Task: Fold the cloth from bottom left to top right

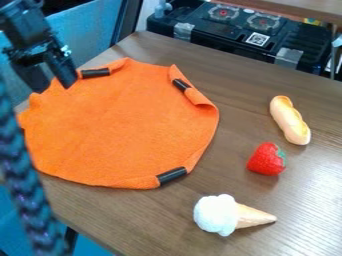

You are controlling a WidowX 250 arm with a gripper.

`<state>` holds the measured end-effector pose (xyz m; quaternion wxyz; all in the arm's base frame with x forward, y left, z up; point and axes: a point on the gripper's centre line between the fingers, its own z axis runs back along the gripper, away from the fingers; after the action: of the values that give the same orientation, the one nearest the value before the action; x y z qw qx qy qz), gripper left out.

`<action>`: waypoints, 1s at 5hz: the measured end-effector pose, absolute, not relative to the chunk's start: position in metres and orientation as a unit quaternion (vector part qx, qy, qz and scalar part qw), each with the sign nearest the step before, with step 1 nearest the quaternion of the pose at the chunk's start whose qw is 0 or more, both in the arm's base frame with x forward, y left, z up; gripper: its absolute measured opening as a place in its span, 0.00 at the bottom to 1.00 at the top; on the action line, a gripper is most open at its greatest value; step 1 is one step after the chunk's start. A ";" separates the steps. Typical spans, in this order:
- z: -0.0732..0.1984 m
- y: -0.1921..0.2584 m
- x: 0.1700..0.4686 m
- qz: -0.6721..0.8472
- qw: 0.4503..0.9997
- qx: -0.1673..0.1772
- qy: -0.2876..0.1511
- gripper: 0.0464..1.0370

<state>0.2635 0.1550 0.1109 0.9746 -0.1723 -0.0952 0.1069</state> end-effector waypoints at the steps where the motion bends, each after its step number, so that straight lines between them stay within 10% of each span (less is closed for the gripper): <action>1: 0.105 0.162 0.247 0.171 0.966 -0.157 -0.110 0.96; 5: 0.070 0.199 0.194 0.395 0.900 -0.107 -0.151 0.96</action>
<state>0.1936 0.1994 0.0698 0.8998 -0.1068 -0.1505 0.3954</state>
